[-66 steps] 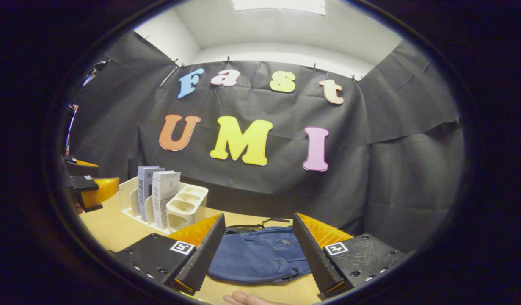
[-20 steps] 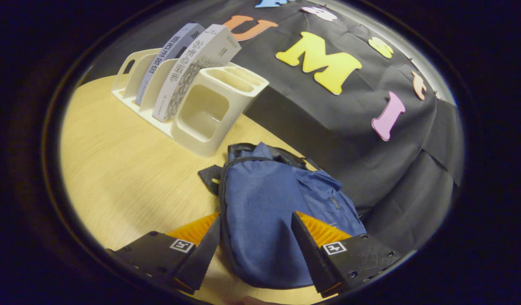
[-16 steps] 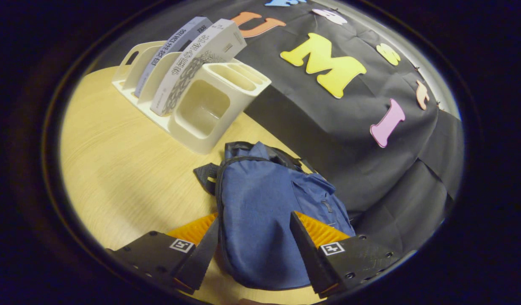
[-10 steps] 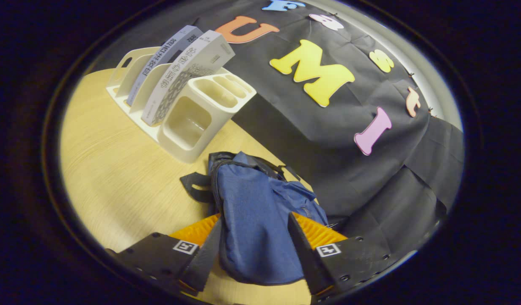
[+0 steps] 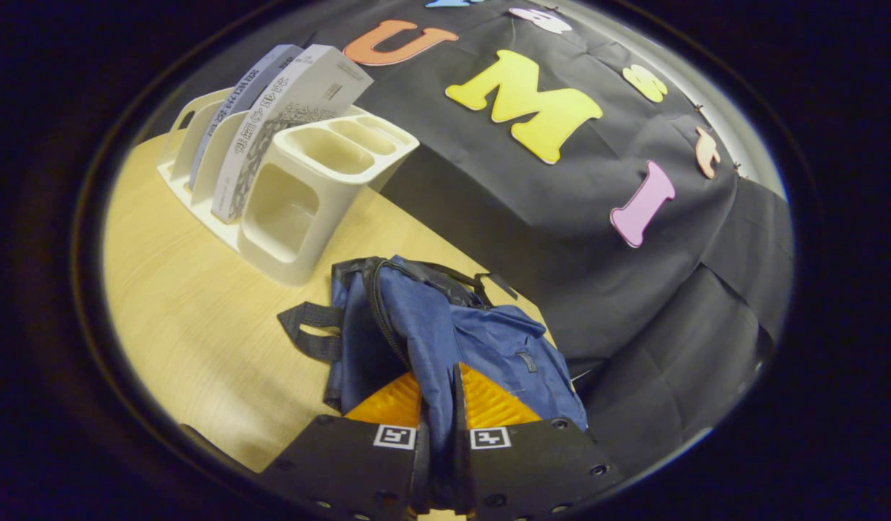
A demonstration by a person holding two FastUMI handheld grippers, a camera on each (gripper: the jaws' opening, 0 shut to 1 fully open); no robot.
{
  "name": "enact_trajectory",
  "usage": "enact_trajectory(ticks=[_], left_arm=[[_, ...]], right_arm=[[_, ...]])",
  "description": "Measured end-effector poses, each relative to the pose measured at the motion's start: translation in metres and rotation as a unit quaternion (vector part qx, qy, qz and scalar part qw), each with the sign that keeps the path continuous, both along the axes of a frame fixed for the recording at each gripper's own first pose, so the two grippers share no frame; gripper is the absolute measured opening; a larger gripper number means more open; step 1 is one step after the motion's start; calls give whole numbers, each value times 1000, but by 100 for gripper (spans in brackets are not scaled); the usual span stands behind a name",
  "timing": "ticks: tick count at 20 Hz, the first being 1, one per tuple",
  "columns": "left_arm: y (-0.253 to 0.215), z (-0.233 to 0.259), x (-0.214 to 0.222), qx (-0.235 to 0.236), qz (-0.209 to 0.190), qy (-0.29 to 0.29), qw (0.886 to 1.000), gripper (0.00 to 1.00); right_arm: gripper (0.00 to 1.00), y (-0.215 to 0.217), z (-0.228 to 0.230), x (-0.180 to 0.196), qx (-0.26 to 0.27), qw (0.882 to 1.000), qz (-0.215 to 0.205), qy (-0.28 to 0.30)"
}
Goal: Open the schoolbag, grab two books from the bookshelf and put them into the schoolbag.
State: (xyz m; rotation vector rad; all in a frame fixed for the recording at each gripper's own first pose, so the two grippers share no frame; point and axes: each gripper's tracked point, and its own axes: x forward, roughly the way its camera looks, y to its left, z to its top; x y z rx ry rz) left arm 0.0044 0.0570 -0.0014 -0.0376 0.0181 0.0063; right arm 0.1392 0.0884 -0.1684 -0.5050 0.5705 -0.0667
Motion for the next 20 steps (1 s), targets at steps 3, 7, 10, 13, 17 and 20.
enact_trajectory(ticks=[3,7,10,13,17,20], left_arm=[[-1,-6,4,-2,-1,9,1000,99],[-5,-10,11,-16,-14,13,1000,99],[-2,-16,21,-22,-10,26,999,99],[9,-12,39,-23,7,36,999,99],[22,5,71,-38,18,41,998,99],[20,14,98,-60,2,64,996,99]], right_arm=[[7,-14,21,2,21,1000,-1,-6],[7,-45,61,13,33,999,2,-34],[7,-68,88,22,41,998,-1,-57],[7,-91,109,32,43,996,-5,-72],[6,-126,129,43,52,995,-16,-84],[7,-150,141,50,82,993,-23,-83]])
